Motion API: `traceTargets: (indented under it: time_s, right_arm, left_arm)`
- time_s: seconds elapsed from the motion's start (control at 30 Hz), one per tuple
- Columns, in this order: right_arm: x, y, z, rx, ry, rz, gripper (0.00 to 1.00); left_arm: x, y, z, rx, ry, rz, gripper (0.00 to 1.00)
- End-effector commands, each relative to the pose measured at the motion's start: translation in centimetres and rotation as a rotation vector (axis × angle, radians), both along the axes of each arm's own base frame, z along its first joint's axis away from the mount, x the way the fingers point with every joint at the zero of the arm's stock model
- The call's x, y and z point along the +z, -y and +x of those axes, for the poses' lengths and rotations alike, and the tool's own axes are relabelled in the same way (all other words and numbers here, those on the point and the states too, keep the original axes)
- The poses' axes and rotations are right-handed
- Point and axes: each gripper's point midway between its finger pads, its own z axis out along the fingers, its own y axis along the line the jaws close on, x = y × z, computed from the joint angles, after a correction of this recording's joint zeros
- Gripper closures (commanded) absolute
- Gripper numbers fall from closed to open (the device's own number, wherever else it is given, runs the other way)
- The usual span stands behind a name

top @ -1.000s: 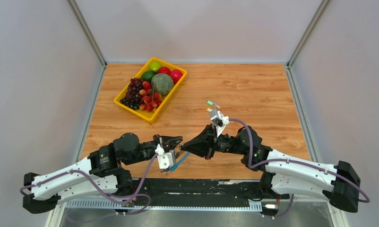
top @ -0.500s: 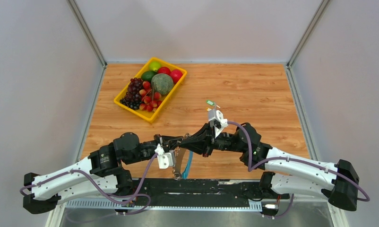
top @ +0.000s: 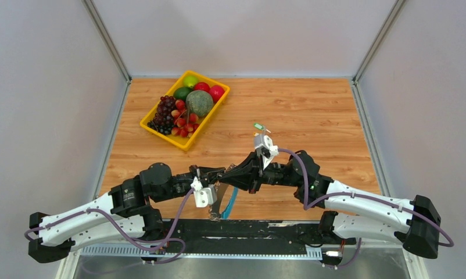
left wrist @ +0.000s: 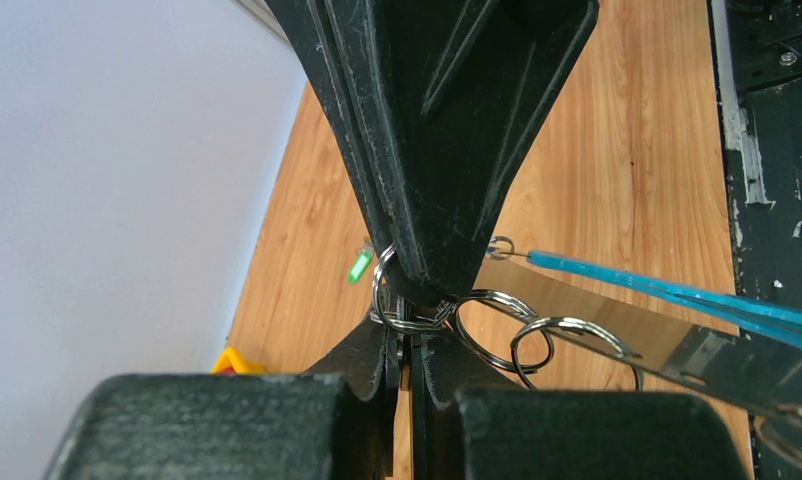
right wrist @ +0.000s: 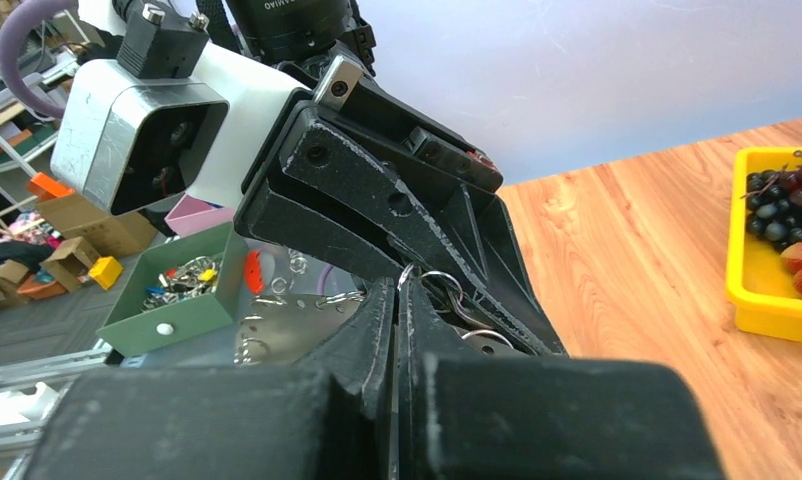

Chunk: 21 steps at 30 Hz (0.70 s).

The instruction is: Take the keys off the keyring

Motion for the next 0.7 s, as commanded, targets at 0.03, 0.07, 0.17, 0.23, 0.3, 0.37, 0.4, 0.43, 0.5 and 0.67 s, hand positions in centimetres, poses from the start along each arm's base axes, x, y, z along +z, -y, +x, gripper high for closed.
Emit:
traceTargets:
  time_s: [0.03,0.07,0.17,0.23,0.3,0.37,0.4,0.43,0.5,0.67]
  right_arm:
    - [3.5,0.1,-1.8,0.099,-0.059,0.08,1.0]
    - [3.2,0.0,-1.9,0.11,-0.081,0.068,1.0]
    - [2.4,-0.2,-2.5,0.153,-0.138,0.04,1.0]
    - [2.0,-0.2,-2.8,0.172,-0.169,0.032,1.0]
    - [1.9,-0.2,-3.1,0.188,-0.194,0.032,1.0]
    - [1.7,-0.1,-3.2,0.2,-0.215,0.031,1.0]
    - [1.6,-0.1,-3.3,0.204,-0.226,0.026,1.0]
    - [1.5,-0.1,-3.2,0.203,-0.237,0.023,1.0]
    - [1.2,-0.1,-3.3,0.21,-0.258,0.016,1.0]
    - [0.2,0.0,-3.4,0.223,-0.313,0.0,1.0]
  left_arm:
    - [1.0,-0.2,0.9,0.046,0.032,-0.024,1.0]
    - [0.9,-0.2,0.9,0.046,0.032,-0.023,1.0]
    - [1.0,-0.3,0.9,0.047,0.035,-0.022,1.0]
    - [1.1,-0.3,0.9,0.047,0.036,-0.025,1.0]
    - [1.1,-0.3,0.9,0.047,0.035,-0.024,1.0]
    - [1.2,-0.3,0.9,0.045,0.036,-0.026,1.0]
    - [1.2,-0.4,0.9,0.045,0.037,-0.026,1.0]
    - [1.2,-0.3,0.8,0.044,0.036,-0.027,1.0]
    - [1.3,-0.4,0.8,0.045,0.037,-0.029,1.0]
    - [1.4,-0.5,0.8,0.047,0.039,-0.033,1.0]
